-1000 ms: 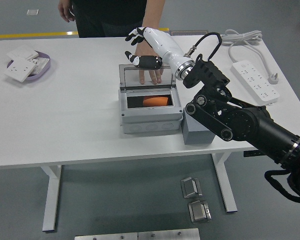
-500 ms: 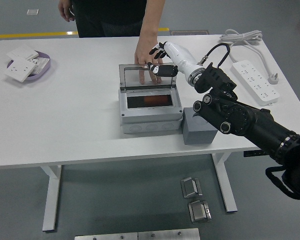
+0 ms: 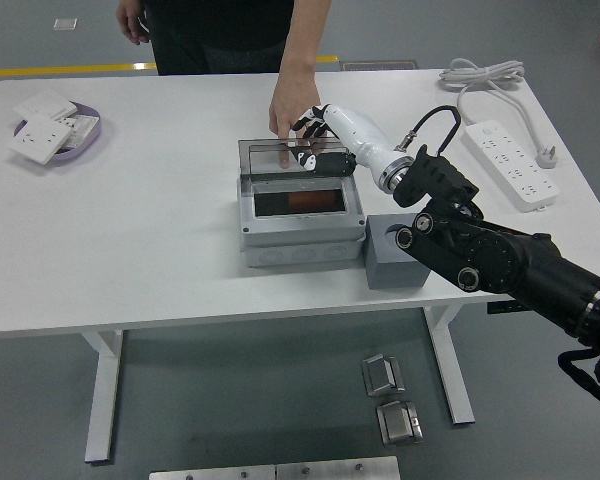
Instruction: Pick up the cylinder from the cube,place it in the box,flap close box
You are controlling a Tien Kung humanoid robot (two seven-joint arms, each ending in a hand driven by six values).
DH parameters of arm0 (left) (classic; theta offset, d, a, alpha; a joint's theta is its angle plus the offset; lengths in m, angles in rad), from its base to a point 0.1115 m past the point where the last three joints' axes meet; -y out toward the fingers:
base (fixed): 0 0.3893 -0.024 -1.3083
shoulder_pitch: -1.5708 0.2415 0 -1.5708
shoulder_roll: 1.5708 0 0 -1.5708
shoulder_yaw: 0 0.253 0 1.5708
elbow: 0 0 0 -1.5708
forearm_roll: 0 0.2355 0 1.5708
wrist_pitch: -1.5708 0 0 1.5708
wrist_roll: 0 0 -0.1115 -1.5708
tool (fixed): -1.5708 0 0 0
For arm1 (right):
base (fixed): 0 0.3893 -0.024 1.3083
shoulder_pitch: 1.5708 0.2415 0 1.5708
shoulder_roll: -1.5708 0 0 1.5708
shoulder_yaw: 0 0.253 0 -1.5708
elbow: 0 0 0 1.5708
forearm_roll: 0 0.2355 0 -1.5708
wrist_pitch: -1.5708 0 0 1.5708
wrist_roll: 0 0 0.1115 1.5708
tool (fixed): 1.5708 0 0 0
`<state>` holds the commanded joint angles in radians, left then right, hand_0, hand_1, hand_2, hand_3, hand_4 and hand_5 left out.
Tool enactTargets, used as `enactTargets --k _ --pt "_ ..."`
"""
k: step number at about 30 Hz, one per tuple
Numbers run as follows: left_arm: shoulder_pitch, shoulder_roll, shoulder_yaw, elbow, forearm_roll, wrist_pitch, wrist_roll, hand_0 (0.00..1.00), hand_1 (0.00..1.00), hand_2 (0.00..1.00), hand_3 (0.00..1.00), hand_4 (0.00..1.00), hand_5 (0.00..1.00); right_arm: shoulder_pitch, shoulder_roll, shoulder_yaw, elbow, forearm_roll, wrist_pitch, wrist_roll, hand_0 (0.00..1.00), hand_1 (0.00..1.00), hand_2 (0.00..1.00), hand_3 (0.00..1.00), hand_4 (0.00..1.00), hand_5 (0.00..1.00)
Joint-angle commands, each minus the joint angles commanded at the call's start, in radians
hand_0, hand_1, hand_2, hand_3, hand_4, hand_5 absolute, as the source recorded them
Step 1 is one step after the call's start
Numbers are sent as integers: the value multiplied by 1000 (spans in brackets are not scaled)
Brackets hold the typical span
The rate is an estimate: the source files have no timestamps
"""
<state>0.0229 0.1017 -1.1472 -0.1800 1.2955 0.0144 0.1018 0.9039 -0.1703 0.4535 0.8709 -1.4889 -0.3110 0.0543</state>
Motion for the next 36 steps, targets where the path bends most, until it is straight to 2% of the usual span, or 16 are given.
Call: enactTargets --k 6,19,26,36 --pt "2 -2 -3 0 -2 1 -1 595 617 600 611 675 300 -35 -32 -17 93 -9 -7 -4 698 630 610 681 635 333" --pt "7 -6 -3 0 -9 2 -2 595 618 600 612 674 298 -118 -69 7 225 -44 -21 -12 688 628 609 680 635 339" --pt "9 -8 -3 0 -12 2 -3 595 617 600 611 674 298 -149 -73 31 250 -54 -28 -12 685 623 608 682 631 335" --pt "12 -9 -6 0 -12 4 -2 595 618 600 611 673 297 -179 -97 18 294 -38 -41 -8 661 623 608 682 624 325"
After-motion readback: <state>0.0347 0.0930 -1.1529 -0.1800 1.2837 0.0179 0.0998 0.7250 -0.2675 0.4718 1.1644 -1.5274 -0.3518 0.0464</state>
